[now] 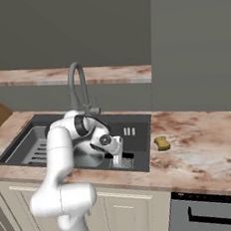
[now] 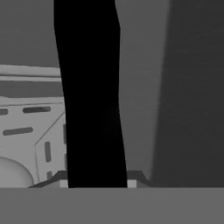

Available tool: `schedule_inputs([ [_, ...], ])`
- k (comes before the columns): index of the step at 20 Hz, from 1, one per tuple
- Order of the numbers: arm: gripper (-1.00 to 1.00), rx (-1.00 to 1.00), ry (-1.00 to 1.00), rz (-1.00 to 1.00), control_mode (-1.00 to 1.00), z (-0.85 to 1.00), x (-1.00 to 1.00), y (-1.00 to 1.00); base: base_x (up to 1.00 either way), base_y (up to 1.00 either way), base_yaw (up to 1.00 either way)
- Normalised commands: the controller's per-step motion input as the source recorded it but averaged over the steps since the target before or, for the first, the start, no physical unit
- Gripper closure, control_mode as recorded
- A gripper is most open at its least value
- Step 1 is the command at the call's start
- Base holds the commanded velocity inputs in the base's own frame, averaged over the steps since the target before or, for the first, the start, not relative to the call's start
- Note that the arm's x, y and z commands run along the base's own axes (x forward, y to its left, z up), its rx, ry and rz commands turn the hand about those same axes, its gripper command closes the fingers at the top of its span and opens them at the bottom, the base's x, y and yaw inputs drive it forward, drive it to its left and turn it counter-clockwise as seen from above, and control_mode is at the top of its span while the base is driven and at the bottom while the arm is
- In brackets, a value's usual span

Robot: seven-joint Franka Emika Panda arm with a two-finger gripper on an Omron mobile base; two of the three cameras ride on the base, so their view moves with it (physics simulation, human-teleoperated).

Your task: Pick the pan and sponge and place them into the sink. Then turn on the water.

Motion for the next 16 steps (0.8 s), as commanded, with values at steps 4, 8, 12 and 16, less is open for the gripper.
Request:
schedule_inputs([
  [4, -1.0, 0.13, 0.0, 0.0, -1.0, -0.01, 0.17, -0.24, 0.0, 0.0, 0.0],
  [8, -1.0, 0.21, -0.05, 0.0, -1.0, 0.47, 0.0, -0.19, 0.0, 0.0, 0.0],
  [12, -1.0, 0.18, -0.07, 0.0, -1.0, 0.79, 0.0, -0.16, 0.0, 0.0, 0.0],
  [16, -1.0, 0.14, -0.07, 0.0, -1.0, 0.76, 0.0, -0.08, 0.0, 0.0, 0.0],
])
